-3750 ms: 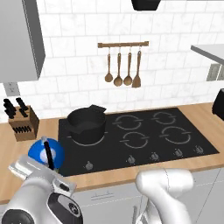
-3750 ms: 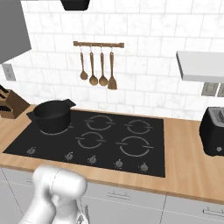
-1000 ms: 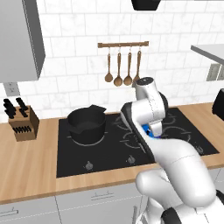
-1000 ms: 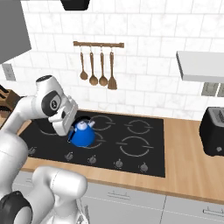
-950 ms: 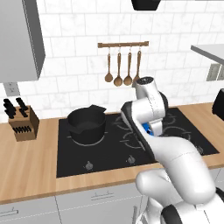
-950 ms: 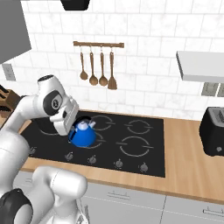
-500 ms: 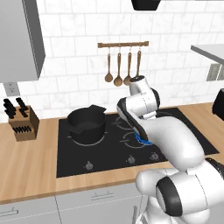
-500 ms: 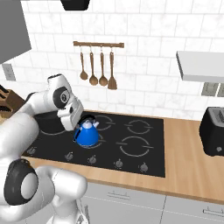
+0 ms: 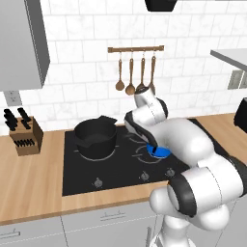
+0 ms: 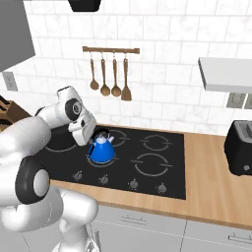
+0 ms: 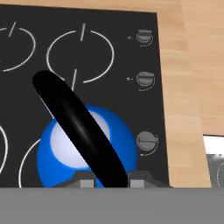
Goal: Pick the kettle from the counter and place it on a stove burner. Then turn the burner on.
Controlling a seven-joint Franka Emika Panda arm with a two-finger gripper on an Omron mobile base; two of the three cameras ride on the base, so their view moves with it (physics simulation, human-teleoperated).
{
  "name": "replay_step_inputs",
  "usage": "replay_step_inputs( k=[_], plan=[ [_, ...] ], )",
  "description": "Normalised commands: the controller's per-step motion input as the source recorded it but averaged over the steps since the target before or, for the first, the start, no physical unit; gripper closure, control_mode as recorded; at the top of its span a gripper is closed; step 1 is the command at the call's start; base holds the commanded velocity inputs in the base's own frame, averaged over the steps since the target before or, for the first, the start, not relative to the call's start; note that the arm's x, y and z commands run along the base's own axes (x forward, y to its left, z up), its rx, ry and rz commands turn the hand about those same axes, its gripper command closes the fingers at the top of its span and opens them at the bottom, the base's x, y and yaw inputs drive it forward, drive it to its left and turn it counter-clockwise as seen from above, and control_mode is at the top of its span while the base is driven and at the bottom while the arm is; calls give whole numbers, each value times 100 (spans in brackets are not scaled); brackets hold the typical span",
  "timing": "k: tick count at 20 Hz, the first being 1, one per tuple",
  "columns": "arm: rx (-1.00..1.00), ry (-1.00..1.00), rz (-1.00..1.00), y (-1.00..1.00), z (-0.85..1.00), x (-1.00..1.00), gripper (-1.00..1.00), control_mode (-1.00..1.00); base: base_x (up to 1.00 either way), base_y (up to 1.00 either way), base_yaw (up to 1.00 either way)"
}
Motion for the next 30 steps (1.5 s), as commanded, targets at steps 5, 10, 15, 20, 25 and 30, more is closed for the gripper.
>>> replay_step_inputs(
  k=[5,10,15,20,25,30],
  plan=[
    [0,0,3,3,-22,22,100,-100,0,0,0],
    [0,0,1,12,-19,35,100,-100,0,0,0],
    [0,0,0,19,-18,39,100,-100,0,0,0],
    [0,0,0,3,-22,38,100,-100,0,0,0],
    [0,0,2,0,-30,26,100,-100,0,0,0],
    [0,0,1,0,-33,14,100,-100,0,0,0]
  ],
)
